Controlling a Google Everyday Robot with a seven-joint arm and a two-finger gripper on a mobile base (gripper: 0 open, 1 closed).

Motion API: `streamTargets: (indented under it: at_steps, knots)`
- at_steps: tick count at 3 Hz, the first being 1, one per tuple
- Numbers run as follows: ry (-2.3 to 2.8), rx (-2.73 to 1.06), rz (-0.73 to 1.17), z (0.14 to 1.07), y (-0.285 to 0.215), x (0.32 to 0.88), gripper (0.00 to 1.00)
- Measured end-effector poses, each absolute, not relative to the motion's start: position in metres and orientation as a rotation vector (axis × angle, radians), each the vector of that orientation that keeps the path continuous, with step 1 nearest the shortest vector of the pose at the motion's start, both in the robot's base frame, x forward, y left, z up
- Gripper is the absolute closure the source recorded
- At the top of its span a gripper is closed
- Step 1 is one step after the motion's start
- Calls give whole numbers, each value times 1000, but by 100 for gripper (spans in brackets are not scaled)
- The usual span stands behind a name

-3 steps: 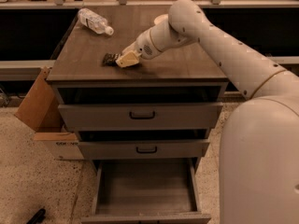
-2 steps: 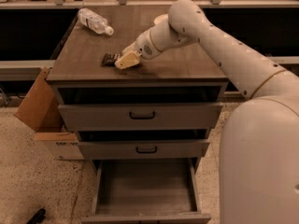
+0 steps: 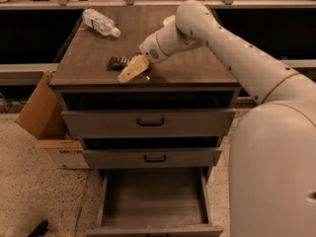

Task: Place rxbar chocolate into bottom drawer

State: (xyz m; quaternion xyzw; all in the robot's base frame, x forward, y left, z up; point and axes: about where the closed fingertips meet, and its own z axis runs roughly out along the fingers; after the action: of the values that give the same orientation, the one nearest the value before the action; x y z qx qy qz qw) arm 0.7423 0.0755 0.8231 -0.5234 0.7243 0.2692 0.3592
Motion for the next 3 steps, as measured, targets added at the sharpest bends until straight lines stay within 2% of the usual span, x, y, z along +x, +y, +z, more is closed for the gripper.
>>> streamTargets:
  at_steps: [3]
  knots:
    - [1851,-1339,640,839,79,734,69]
